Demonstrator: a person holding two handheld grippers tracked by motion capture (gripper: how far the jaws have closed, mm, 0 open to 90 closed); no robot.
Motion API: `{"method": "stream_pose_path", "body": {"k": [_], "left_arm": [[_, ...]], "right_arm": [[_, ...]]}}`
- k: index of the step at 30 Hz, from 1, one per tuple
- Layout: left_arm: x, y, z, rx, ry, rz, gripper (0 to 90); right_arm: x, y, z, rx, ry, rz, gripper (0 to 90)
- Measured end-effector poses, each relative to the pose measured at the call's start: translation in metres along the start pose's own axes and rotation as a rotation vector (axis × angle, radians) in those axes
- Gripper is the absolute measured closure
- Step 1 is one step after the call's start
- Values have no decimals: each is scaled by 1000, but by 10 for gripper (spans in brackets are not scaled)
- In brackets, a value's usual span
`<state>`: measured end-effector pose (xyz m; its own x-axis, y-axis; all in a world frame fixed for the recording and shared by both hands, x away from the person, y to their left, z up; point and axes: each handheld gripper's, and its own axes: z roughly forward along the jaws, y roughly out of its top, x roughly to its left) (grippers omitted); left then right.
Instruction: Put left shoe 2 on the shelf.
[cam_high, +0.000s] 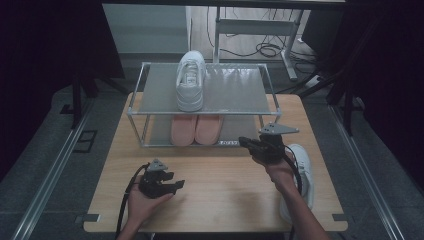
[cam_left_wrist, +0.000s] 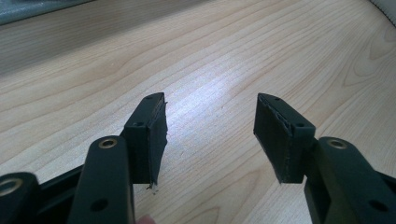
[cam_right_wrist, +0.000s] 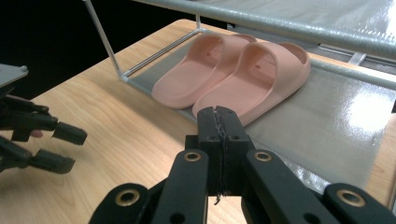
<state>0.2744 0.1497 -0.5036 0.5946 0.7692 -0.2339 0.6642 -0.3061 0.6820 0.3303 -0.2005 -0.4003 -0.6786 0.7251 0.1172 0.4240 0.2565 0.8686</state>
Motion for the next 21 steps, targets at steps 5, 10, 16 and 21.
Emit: {"method": "stream_pose_path", "body": {"k": [5,10,16,21], "left_arm": [[0,0,1,2,-2,4,444],[-1,0,1,2,-3,5,444],[-1,0,1,4,-5,2,444],[-2,0,1,2,-3,4,444]], "right_arm": [[3,-8,-9,-8,-1,-11,894],[6,-18,-19,-15,6,-13,894],[13,-32,-36,-23,11,-18,894],[18,-48,-47,-14,10,-17,894]]}}
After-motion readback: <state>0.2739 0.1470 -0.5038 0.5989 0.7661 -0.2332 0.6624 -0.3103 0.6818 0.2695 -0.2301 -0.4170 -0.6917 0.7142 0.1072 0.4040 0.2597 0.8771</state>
